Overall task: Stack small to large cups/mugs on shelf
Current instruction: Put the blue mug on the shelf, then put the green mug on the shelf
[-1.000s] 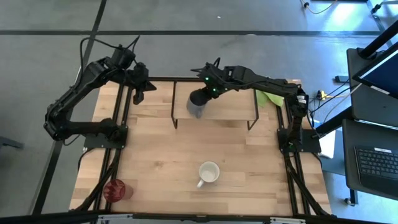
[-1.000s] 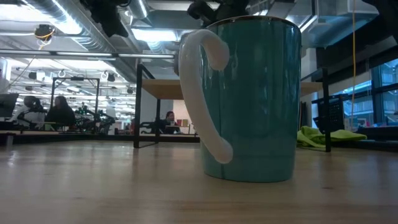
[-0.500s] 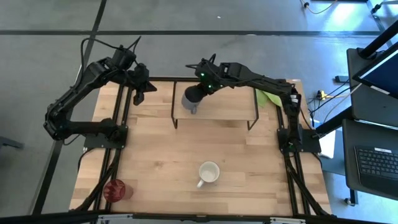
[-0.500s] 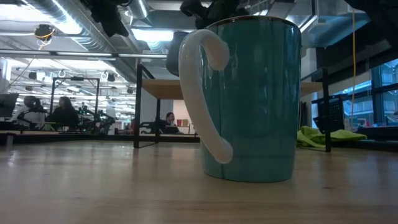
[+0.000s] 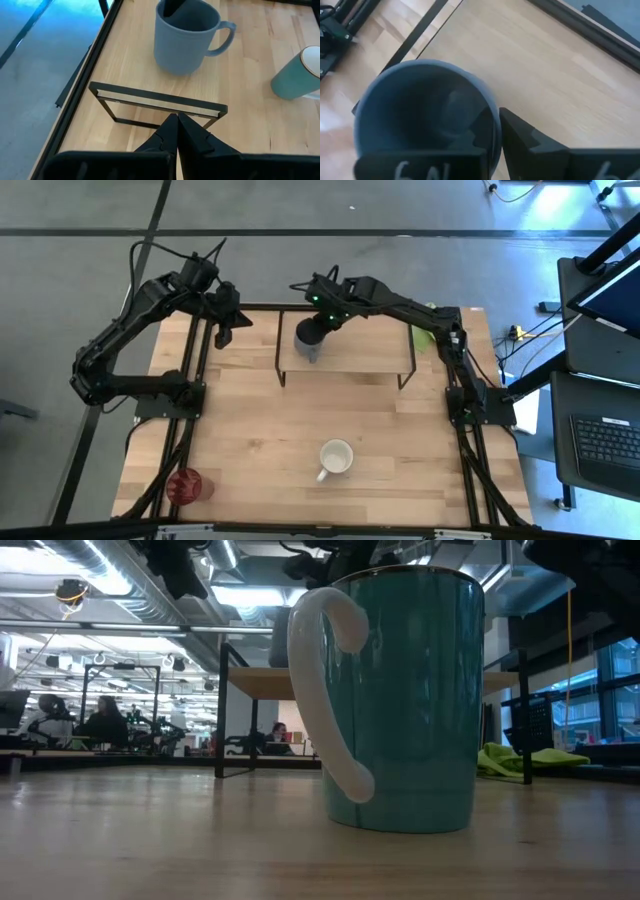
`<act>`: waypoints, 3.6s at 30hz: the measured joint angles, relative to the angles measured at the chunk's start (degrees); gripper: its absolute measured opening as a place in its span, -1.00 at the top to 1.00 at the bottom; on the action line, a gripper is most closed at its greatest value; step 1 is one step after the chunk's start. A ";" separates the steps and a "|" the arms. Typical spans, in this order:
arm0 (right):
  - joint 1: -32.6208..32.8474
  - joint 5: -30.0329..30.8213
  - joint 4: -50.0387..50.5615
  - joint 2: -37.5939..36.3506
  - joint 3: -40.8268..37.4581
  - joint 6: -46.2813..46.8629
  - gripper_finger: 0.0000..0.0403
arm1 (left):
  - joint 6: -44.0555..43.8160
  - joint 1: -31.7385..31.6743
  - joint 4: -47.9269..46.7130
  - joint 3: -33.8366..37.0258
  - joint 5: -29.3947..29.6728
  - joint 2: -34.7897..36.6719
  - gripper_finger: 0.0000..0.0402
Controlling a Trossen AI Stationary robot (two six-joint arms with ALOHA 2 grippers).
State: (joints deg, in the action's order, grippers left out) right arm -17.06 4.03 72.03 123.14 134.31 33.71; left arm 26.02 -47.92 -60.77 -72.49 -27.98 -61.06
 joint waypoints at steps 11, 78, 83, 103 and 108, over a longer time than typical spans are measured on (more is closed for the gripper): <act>0.20 -0.15 -0.12 -0.31 0.71 -0.17 0.83 | 0.02 -0.04 -0.04 0.00 0.07 -0.04 0.99; 14.50 29.72 14.83 -15.62 0.73 -2.45 0.35 | -5.92 7.15 0.06 6.25 -4.61 2.61 0.99; 22.57 34.60 15.49 -15.89 0.69 -2.46 0.35 | -18.09 17.84 6.83 13.93 -4.23 10.19 0.99; 40.69 28.15 17.91 -18.40 -6.71 22.27 0.35 | -46.74 59.94 15.20 15.69 23.98 4.46 0.99; 41.70 17.12 17.99 -19.07 -13.83 32.26 0.35 | -46.69 64.21 23.22 15.69 24.01 3.66 0.99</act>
State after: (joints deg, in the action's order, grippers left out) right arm 24.64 21.15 90.03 104.07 120.48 65.96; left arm -20.67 16.29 -37.56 -56.80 -3.97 -57.40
